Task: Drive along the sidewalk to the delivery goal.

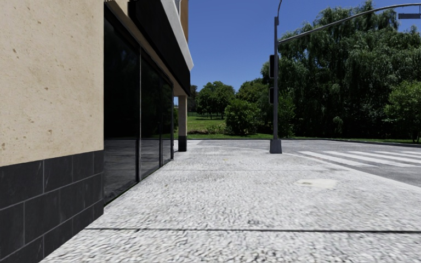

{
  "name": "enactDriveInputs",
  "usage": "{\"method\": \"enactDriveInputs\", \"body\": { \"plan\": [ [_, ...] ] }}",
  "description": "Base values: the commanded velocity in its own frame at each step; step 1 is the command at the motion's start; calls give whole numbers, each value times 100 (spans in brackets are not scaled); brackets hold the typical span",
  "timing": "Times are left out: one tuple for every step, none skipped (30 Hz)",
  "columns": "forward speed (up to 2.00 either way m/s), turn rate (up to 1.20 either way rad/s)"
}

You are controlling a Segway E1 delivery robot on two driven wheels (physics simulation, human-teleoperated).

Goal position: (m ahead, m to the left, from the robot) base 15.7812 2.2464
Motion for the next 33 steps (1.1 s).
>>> {"method": "enactDriveInputs", "body": {
  "plan": [
    [200, 0],
    [200, 0],
    [200, 0],
    [200, 0],
    [200, 0],
    [200, 0],
    [200, 0],
    [200, 0],
    [200, 0],
    [200, 0],
    [200, 0],
    [200, 0],
    [200, 0],
    [200, 0],
    [200, 0],
    [200, 0],
    [200, 0],
    [200, 0],
    [200, 0],
    [200, 0],
    [200, 0],
    [200, 0],
    [200, 0],
    [200, 0],
    [200, 0],
    [200, 0],
    [200, 0],
    [200, 0],
    [200, 0],
    [200, 0],
    [200, 0],
    [200, 0],
    [200, 0]
  ]
}}
